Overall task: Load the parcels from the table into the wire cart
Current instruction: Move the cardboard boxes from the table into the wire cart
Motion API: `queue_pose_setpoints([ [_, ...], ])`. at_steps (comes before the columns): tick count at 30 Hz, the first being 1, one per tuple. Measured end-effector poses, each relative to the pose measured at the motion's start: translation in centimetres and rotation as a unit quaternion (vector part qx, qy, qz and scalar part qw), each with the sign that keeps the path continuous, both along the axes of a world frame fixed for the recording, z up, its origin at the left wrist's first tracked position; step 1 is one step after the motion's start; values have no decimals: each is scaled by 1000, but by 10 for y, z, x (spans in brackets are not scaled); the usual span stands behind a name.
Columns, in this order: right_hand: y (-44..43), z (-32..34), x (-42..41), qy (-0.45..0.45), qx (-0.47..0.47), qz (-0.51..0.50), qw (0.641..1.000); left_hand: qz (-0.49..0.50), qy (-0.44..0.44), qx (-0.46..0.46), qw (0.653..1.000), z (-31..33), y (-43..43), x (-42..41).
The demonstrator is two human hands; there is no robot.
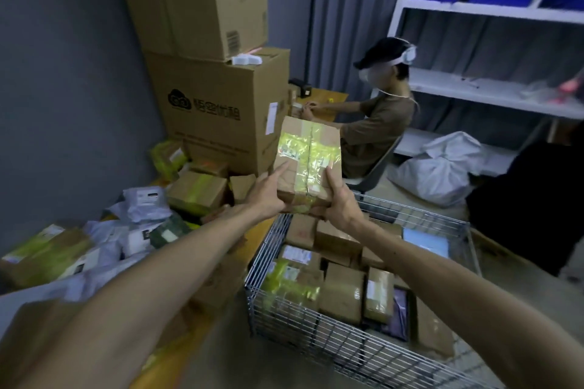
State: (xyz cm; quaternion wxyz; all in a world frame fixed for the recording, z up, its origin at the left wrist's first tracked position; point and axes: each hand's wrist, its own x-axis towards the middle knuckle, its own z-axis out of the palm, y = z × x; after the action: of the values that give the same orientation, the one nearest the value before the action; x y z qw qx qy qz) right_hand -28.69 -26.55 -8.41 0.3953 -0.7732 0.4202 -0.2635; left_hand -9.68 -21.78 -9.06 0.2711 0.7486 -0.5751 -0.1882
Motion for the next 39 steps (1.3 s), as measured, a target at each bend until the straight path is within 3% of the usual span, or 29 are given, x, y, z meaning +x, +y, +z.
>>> queue_pose_setpoints([
  [7,-46,-19,-136,7,-16,-38,999,-56,13,15,998,-20,-64,-126],
  [19,-96,-105,-265,78,35,-135,987,-133,19,74,988,-73,-119,-252],
  [26,-112,-143,-269,66,83,-156,982,-174,38,118,977,-107,-147,-255],
  [39,-128,-246,-196,77,170,-163,969,-201,63,221,952,-218,-177,-177],
])
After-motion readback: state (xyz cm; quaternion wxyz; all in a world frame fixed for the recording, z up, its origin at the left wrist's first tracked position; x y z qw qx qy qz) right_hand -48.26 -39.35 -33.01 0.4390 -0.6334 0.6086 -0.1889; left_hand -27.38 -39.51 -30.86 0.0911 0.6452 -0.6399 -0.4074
